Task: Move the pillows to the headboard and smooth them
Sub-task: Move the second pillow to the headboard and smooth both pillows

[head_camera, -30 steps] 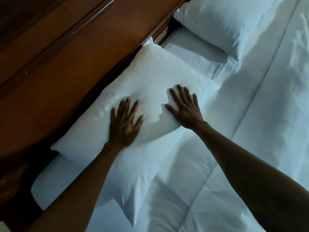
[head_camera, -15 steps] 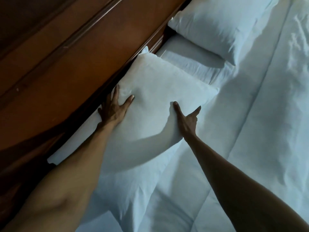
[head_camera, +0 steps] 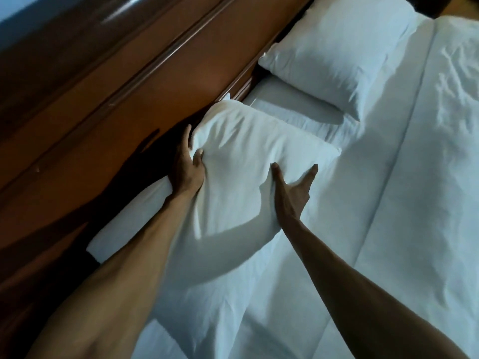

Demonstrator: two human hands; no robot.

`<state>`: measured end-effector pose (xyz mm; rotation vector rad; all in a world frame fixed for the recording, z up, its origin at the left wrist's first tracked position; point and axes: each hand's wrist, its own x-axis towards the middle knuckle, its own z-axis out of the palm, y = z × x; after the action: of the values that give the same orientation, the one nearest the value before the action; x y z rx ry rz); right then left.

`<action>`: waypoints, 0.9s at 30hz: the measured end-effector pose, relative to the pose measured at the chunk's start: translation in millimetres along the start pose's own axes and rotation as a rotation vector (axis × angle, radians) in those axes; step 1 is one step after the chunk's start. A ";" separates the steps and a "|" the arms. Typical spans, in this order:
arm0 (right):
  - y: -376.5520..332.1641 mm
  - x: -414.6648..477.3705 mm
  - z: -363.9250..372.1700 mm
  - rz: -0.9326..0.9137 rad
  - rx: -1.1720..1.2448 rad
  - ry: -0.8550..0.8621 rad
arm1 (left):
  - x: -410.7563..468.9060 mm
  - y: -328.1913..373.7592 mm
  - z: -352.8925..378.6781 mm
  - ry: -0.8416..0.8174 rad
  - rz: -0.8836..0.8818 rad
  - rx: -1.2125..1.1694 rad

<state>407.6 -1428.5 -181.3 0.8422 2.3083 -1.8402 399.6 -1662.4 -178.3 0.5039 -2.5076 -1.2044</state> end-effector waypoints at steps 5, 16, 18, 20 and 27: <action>-21.4 40.4 -3.3 -0.033 -0.024 0.049 | 38.8 11.4 24.9 -0.135 -0.063 0.129; -22.3 93.0 24.1 -0.649 -0.909 -0.322 | 26.9 22.6 78.0 -0.424 0.124 0.580; -11.9 103.6 12.2 -0.666 -0.946 -0.277 | 25.5 1.8 63.6 -0.450 0.080 0.594; -3.5 116.5 -4.9 -0.537 -0.938 -0.215 | 23.3 -15.0 50.0 -0.458 -0.001 0.605; -30.0 109.0 -5.5 -0.510 -0.808 -0.204 | 20.0 1.0 33.5 -0.419 -0.215 0.564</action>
<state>303.1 -1387.2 -195.0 -0.0442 2.8963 -0.8236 367.5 -1647.8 -195.0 0.7300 -3.2410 -0.6967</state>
